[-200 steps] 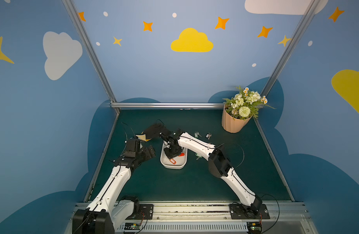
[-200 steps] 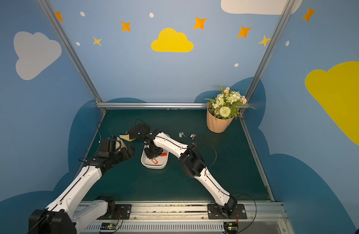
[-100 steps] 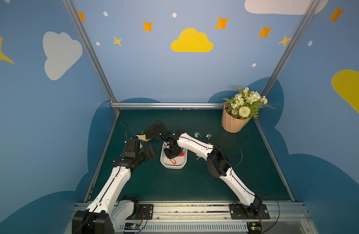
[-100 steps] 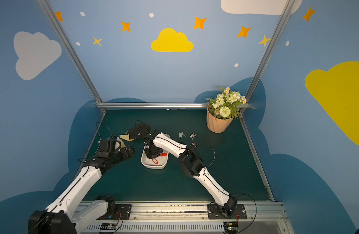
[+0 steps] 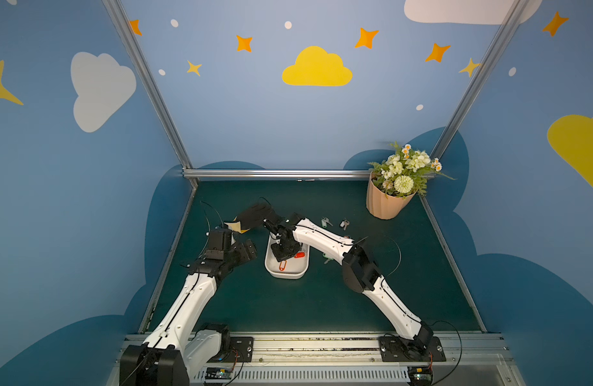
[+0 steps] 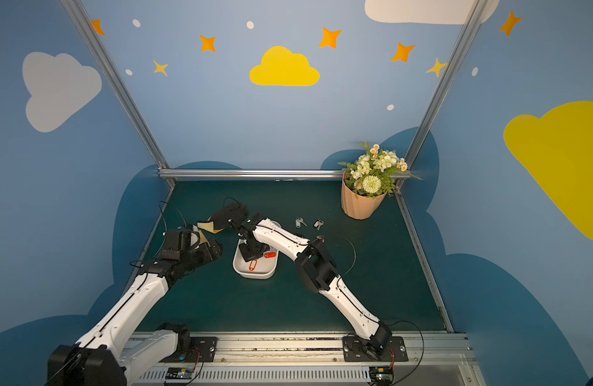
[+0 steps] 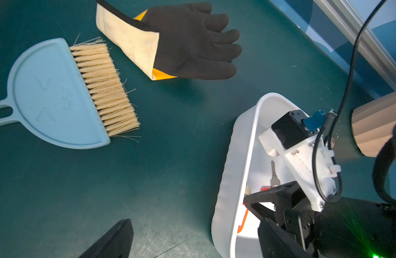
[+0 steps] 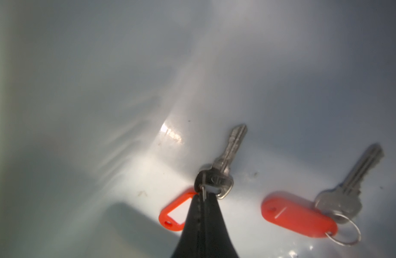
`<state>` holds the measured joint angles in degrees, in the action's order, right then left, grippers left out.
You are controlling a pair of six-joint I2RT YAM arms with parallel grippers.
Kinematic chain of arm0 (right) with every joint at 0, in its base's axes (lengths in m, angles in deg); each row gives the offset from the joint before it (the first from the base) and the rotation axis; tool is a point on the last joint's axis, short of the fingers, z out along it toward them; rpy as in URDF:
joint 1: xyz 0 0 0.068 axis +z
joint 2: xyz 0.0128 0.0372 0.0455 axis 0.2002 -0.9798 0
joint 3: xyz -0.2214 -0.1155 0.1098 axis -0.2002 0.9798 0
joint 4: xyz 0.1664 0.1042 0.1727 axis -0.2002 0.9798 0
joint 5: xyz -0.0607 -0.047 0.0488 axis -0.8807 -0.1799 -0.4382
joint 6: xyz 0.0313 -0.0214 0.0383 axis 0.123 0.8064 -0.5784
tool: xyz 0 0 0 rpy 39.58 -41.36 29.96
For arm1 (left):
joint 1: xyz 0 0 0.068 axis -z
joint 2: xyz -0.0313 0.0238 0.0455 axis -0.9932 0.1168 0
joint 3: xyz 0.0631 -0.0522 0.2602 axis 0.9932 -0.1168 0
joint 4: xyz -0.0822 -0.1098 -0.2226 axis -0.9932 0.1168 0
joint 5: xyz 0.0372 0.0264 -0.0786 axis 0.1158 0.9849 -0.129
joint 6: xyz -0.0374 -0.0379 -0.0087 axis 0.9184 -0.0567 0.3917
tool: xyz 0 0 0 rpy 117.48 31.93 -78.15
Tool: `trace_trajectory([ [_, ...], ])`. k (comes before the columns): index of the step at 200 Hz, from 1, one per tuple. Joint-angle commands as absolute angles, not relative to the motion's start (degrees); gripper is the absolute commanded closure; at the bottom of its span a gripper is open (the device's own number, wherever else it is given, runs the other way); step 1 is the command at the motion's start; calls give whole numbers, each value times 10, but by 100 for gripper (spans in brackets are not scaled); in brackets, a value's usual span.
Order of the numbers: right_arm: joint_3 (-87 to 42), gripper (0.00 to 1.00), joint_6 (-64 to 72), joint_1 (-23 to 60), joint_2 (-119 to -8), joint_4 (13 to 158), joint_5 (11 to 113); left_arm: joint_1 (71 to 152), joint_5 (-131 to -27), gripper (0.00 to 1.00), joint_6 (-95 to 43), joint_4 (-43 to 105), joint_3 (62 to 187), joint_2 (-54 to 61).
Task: Take the keys out of the storage box
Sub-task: Pick up the key from the storage box, then place the key at the center of the board.
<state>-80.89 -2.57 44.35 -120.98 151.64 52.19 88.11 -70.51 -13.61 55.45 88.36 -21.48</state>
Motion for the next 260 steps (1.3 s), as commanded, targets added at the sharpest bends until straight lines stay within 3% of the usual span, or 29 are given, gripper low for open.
trace_trajectory([
  [1,-813,100,-25,440,-1162,1540,512,878,-722,6,-148,539,891,-210],
  [89,-724,100,-33,431,-1016,1581,487,874,-740,5,-157,520,889,-204],
  [171,-470,100,-78,405,-824,1616,455,861,-756,4,-178,503,894,-182],
  [260,-275,100,-93,404,-793,1530,512,856,-760,4,-177,503,893,-182],
])
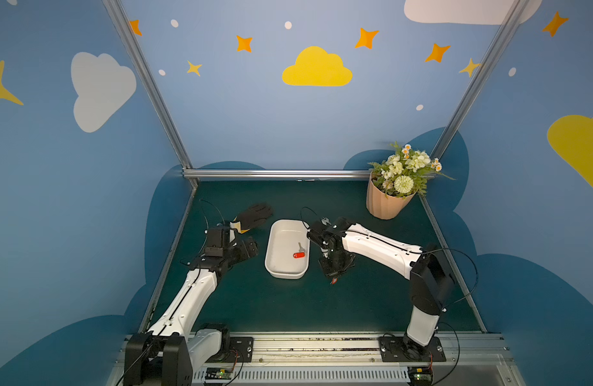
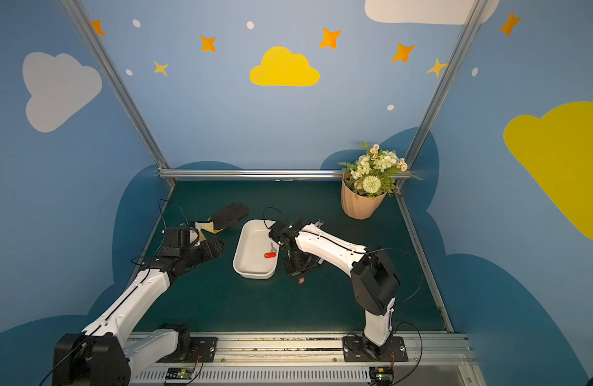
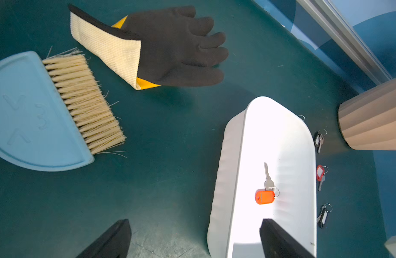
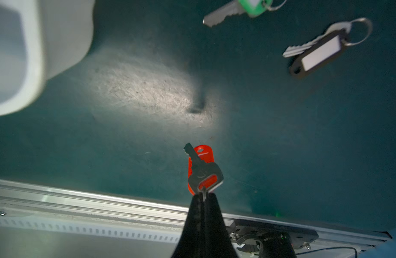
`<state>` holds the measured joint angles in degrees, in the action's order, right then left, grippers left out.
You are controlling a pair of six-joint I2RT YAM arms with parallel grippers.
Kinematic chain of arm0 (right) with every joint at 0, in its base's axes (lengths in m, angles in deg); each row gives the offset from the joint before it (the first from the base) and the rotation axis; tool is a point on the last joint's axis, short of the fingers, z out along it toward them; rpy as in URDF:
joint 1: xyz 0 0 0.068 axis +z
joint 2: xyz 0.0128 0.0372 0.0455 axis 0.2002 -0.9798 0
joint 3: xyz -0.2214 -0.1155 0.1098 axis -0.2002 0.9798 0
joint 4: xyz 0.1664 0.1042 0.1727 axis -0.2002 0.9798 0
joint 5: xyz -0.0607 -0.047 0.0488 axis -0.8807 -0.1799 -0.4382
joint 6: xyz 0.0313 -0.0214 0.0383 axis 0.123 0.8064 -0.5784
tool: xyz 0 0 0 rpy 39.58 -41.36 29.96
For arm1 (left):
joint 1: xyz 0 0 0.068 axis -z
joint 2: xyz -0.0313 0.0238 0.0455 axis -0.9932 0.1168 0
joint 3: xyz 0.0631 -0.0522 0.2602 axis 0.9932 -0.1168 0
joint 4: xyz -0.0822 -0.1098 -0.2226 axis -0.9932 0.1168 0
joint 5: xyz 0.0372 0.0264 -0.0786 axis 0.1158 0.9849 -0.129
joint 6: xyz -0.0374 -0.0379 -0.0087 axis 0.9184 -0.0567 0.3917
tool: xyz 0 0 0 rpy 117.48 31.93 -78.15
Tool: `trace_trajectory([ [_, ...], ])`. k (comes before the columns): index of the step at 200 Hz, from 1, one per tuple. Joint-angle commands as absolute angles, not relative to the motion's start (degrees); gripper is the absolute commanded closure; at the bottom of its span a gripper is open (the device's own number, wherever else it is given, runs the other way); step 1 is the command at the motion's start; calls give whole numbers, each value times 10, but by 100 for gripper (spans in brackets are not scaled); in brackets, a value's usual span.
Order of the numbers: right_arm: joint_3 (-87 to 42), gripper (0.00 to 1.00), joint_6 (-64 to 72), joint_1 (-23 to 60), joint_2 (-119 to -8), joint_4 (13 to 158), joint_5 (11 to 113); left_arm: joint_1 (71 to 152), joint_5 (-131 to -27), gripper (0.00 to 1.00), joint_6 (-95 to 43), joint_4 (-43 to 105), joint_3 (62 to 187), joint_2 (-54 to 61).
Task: Take the keys out of the storage box
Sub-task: Place the key at the center of the board.
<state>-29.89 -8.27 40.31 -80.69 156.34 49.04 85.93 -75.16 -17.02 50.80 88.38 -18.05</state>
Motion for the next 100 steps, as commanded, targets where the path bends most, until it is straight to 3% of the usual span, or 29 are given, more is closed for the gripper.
trace_trajectory([
  [1,-274,100,-93,404,-793,1530,512,856,-760,4,-178,503,893,-182],
  [100,-270,100,-53,381,-863,1455,521,855,-765,4,-179,502,894,-180],
])
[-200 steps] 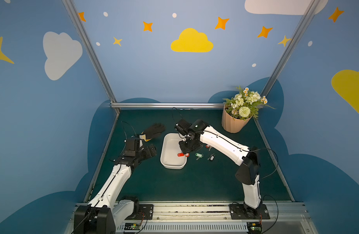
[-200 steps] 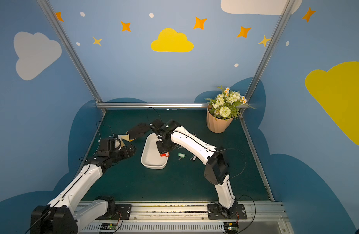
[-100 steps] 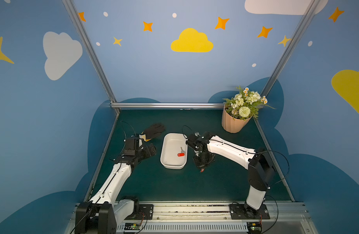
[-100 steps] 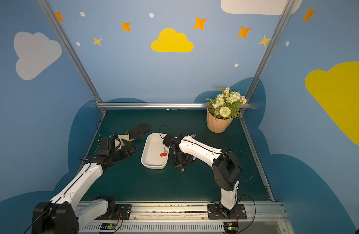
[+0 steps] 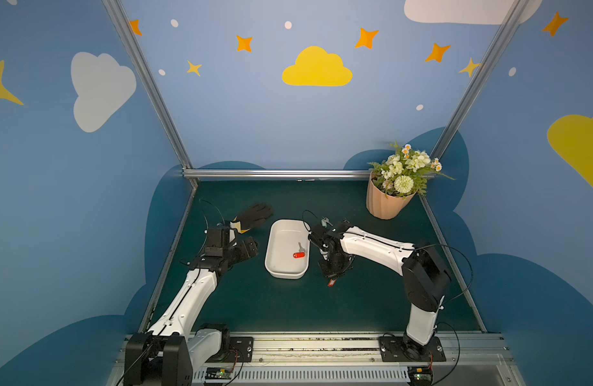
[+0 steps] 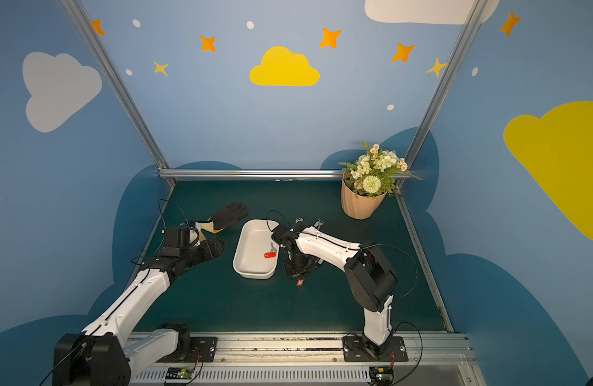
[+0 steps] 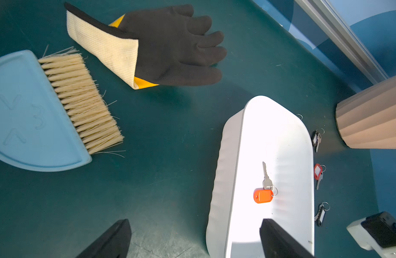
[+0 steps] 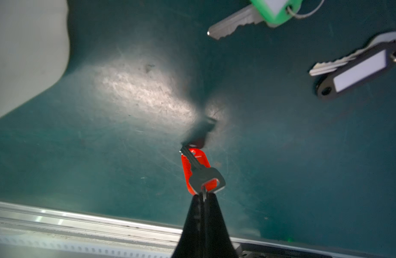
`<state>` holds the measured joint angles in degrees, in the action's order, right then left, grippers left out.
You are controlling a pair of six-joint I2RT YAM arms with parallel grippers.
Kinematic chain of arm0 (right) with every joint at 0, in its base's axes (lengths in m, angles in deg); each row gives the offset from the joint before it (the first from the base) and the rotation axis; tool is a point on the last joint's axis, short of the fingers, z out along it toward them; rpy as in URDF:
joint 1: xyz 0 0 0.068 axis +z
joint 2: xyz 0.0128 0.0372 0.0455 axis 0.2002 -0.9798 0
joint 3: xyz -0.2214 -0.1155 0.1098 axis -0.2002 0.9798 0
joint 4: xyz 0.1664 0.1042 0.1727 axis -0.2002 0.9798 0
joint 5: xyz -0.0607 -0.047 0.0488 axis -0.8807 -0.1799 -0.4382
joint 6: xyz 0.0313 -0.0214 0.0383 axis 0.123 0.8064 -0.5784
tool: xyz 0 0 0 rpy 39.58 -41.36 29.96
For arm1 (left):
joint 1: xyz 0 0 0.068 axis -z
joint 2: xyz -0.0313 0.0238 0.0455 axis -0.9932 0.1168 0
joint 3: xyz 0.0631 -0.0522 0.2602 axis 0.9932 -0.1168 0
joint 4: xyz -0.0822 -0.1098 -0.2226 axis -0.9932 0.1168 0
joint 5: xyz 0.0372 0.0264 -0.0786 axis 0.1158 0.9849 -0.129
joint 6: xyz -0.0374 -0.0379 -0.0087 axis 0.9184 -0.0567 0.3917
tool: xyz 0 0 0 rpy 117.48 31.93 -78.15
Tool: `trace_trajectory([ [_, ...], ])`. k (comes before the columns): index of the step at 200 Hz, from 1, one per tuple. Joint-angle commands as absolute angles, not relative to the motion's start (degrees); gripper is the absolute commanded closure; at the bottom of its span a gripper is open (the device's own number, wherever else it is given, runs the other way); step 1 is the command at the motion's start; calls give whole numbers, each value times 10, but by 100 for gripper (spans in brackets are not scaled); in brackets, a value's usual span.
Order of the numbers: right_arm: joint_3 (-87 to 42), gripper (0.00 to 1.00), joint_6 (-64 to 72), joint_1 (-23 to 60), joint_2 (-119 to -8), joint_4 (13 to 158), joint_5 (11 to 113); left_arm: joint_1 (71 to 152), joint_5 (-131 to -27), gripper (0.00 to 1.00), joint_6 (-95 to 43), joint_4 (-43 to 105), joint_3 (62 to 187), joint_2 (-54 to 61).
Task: Take the keys out of the storage box
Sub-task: Place the key at the center of the board, then pick up the key from the storage box.
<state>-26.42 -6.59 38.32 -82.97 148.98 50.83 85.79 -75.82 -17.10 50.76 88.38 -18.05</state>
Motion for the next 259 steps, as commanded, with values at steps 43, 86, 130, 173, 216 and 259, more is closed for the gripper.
trace_trajectory([
  [43,-285,100,-44,370,-893,1427,519,855,-768,4,-179,499,895,-173],
  [86,-286,100,-48,365,-902,1426,513,855,-775,4,-180,497,895,-170],
  [130,-280,76,-49,361,-874,1433,505,854,-793,4,-181,486,895,-167],
  [173,-331,70,-32,361,-837,1484,478,853,-843,6,-171,480,904,-158],
  [216,-519,68,28,402,-890,1608,385,854,-922,8,-163,473,914,-129],
  [259,-713,69,82,439,-1006,1669,377,855,-972,9,-178,476,925,-83],
])
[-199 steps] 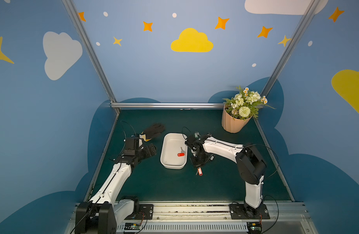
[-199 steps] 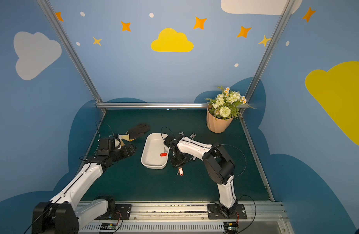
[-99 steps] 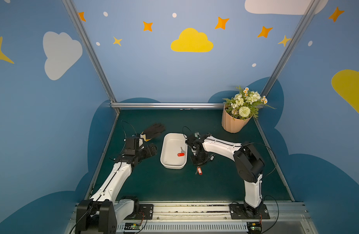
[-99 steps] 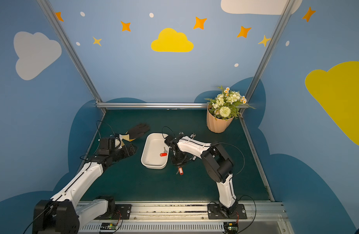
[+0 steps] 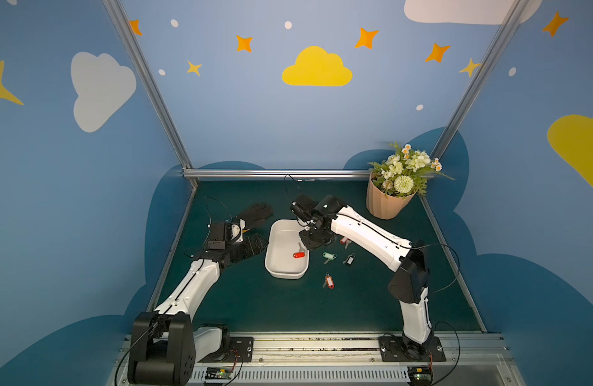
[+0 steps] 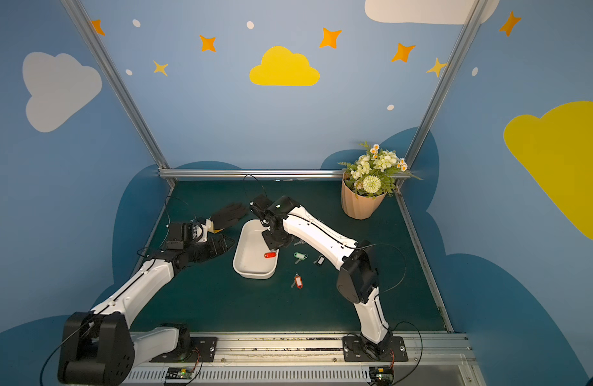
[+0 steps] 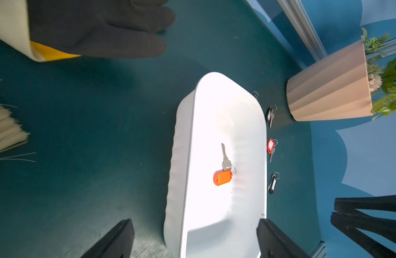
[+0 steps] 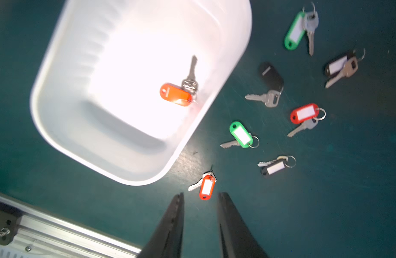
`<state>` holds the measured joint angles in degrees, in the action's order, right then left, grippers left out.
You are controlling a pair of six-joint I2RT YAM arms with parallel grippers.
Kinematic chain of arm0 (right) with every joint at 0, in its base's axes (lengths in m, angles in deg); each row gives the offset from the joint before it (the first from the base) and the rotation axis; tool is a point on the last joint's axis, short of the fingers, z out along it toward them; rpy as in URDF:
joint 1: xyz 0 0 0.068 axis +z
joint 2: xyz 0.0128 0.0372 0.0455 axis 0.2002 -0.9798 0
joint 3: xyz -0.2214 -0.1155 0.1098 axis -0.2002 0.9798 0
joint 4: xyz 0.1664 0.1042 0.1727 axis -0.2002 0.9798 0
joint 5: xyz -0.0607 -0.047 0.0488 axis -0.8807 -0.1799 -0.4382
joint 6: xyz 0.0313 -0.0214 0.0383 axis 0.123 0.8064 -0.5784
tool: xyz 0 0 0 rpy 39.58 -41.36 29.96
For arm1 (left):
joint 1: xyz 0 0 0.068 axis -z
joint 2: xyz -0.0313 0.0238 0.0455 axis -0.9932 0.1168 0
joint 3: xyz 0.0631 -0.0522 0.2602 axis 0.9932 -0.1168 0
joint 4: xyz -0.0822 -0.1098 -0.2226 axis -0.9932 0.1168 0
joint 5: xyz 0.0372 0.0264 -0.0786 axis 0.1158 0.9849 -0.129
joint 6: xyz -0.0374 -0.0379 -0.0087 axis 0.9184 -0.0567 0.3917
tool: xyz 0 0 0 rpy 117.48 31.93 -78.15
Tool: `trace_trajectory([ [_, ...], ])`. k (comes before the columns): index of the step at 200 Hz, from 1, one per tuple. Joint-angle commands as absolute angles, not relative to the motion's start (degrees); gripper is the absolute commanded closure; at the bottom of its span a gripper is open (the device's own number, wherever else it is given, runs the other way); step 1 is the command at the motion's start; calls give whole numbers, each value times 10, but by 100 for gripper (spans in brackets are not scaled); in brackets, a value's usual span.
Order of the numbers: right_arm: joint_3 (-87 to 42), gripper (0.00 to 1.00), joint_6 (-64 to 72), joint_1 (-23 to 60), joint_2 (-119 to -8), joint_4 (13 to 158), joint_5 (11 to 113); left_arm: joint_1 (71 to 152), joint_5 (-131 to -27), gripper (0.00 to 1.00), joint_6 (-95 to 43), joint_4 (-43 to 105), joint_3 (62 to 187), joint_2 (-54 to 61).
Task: Take the keys out of the storage box
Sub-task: Pick up the key from the storage box.
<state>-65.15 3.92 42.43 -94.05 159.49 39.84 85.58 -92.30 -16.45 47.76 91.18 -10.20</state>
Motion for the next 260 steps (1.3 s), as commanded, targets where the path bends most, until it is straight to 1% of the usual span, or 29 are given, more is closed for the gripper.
trace_trajectory([
  [1,-716,69,83,440,-1008,1669,377,855,-972,9,-178,477,926,-82],
  [36,-769,72,93,448,-1063,1654,389,855,-952,12,-161,488,924,-50],
  [68,-768,72,93,448,-1095,1617,409,855,-954,15,-156,497,930,-19],
  [121,-777,71,91,444,-1151,1582,405,856,-950,23,-159,509,937,22],
  [147,-782,74,91,439,-1172,1581,399,855,-949,24,-161,514,941,39],
  [205,-781,74,84,425,-1196,1572,429,855,-937,24,-164,526,945,48],
  [260,-775,69,92,414,-1204,1560,429,855,-938,24,-166,528,948,48],
])
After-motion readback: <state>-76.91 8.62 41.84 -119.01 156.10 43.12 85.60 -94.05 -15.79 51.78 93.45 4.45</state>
